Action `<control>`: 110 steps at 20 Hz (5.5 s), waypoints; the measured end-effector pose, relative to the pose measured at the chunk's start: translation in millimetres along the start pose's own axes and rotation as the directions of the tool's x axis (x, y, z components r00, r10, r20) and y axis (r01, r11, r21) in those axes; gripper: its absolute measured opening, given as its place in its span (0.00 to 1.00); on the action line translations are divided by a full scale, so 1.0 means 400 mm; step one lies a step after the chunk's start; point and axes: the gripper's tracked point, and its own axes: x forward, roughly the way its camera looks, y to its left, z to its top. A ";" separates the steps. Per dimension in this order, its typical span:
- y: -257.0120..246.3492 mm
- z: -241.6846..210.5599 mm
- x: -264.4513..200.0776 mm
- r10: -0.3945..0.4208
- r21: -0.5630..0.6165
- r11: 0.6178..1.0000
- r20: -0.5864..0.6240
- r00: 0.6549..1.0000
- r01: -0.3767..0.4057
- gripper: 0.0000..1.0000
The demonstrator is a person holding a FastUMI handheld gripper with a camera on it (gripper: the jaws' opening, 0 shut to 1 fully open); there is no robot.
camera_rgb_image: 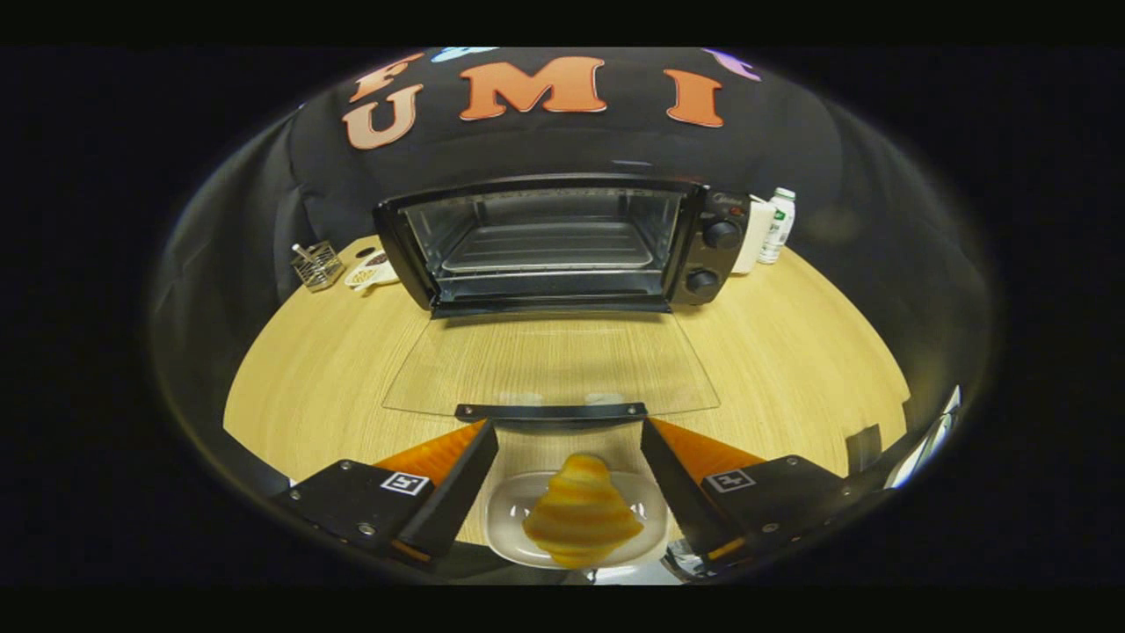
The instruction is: Open the toaster oven, put the food inside, and close the toaster oven door.
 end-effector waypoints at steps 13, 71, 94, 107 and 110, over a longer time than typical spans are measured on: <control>-0.014 -0.146 -0.132 -0.016 -0.026 1.000 -0.044 0.999 0.014 0.98; 0.046 0.192 0.059 0.000 0.008 1.000 -0.009 1.000 0.000 0.55; 0.110 0.379 0.289 0.244 0.409 0.880 0.047 0.969 -0.242 0.55; 0.124 0.422 0.332 0.237 0.334 0.903 0.134 0.962 -0.269 0.90; 0.100 0.389 0.285 0.193 0.268 0.937 0.136 0.972 -0.224 0.99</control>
